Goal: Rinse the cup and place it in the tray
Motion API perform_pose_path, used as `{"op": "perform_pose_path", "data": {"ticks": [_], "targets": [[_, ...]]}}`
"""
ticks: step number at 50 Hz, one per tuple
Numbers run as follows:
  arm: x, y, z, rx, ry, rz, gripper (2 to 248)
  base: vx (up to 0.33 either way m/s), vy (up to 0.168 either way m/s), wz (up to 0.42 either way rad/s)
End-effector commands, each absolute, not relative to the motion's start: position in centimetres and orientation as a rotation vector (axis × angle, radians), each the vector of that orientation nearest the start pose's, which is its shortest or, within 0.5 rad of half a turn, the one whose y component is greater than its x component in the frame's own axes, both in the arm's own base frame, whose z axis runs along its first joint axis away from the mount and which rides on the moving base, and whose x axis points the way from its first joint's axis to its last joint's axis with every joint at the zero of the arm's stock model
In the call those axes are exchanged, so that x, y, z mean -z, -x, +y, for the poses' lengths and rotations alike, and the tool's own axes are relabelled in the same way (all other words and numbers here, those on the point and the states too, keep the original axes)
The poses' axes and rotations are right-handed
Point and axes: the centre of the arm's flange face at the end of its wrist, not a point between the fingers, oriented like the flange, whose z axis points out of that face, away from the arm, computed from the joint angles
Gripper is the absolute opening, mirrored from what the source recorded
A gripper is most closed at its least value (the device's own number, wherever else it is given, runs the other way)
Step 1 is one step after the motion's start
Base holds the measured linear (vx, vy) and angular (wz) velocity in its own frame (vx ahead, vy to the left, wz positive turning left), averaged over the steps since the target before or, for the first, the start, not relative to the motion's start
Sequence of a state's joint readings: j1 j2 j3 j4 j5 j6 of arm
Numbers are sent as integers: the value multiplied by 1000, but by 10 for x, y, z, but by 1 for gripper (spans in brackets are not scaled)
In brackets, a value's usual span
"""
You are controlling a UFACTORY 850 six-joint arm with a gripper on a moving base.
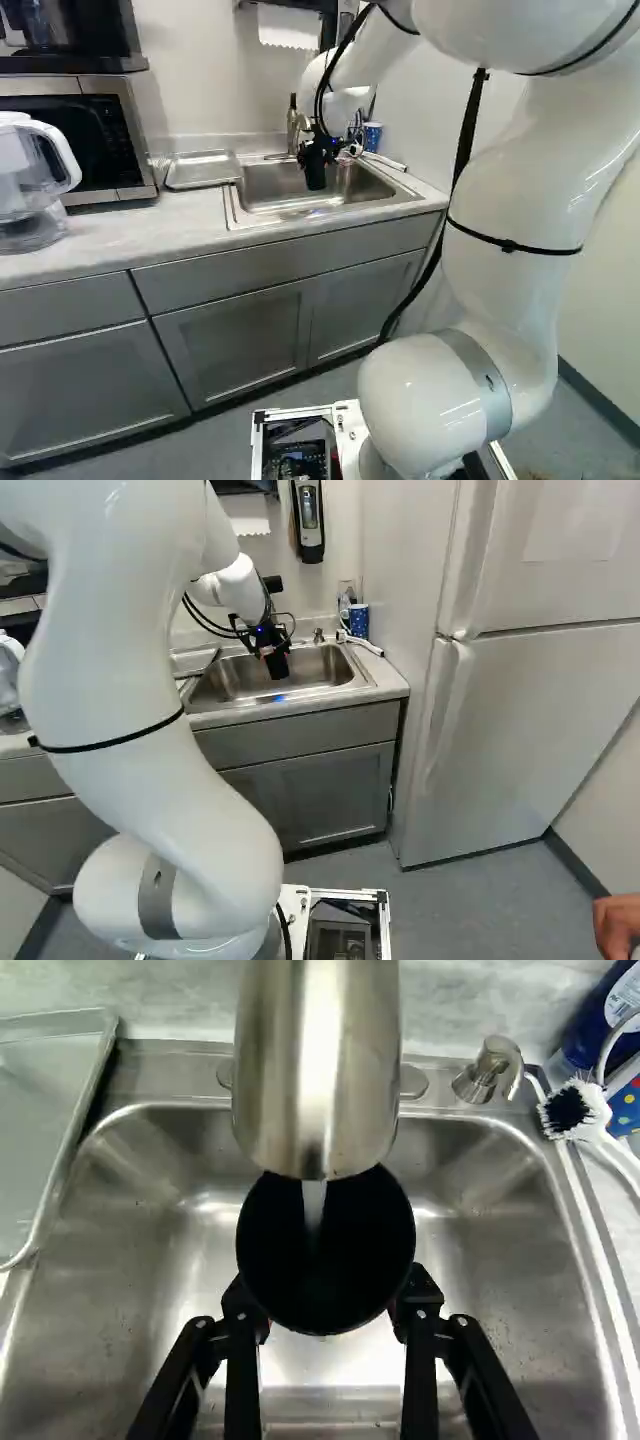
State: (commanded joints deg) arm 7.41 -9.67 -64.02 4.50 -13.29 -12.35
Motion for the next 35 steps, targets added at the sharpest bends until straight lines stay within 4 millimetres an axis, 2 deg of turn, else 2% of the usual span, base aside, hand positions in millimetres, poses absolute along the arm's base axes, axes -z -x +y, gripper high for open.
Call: {"op": "perform_pose_path", "data": {"ticks": [35], "targets": [[-554, -552, 74, 1098, 2901, -402, 124, 0, 0, 0]]}}
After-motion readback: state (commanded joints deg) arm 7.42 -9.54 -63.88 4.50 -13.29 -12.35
